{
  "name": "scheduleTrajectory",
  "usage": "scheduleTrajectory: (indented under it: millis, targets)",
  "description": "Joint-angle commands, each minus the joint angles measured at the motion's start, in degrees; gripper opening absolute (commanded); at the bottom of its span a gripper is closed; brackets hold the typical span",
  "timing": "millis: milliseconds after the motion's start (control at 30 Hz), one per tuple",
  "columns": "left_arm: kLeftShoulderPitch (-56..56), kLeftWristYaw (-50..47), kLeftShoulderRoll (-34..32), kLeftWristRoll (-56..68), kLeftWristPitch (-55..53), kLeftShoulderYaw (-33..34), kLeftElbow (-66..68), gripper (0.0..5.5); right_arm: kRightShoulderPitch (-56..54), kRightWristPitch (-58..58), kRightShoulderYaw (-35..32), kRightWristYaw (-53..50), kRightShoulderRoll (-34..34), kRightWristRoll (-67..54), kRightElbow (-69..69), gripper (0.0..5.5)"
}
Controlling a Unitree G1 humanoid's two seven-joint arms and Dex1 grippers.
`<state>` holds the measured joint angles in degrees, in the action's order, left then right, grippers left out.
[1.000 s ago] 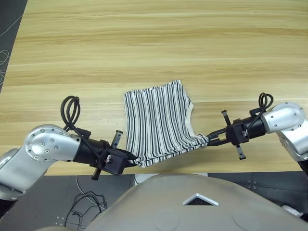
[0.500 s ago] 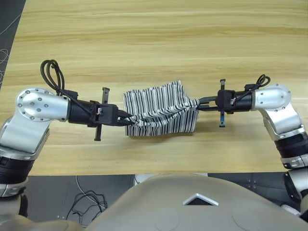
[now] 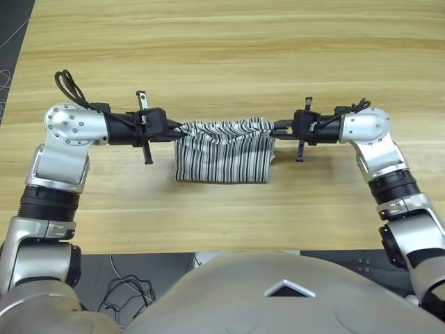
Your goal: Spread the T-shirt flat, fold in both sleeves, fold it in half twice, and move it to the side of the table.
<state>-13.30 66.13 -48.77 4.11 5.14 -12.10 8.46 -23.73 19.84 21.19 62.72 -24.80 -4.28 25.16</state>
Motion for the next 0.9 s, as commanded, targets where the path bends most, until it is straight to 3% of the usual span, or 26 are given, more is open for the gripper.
scheduleTrajectory:
  millis: [33, 200, 533, 733, 900]
  targets:
    - [-1.4, -1.1, 0.9, -2.2, 2.0, -0.2, 4.4, 0.7, -3.3, 1.3, -0.8, -2.2, 2.1, 2.0, 4.9, 0.63]
    - [-3.3, -2.8, 2.2, -4.7, 5.2, 0.0, 10.1, 1.45, -6.7, 4.3, -1.1, -8.4, 4.2, 6.5, 13.1, 1.5]
    - [-12.8, -11.8, 5.0, -7.8, 15.6, 3.3, 29.3, 1.56, -12.3, 6.0, -1.0, -25.5, 5.6, 17.5, 23.1, 1.53]
    - [-16.0, -21.7, 4.4, -13.3, 20.4, 3.5, 39.0, 1.56, -8.1, 5.4, -3.1, -24.5, 7.1, 12.9, 11.0, 1.53]
    - [-17.0, -31.0, 7.1, -11.9, 18.0, 7.3, 42.9, 1.56, -3.5, 9.3, -0.8, -28.9, 15.2, 11.1, -0.1, 1.53]
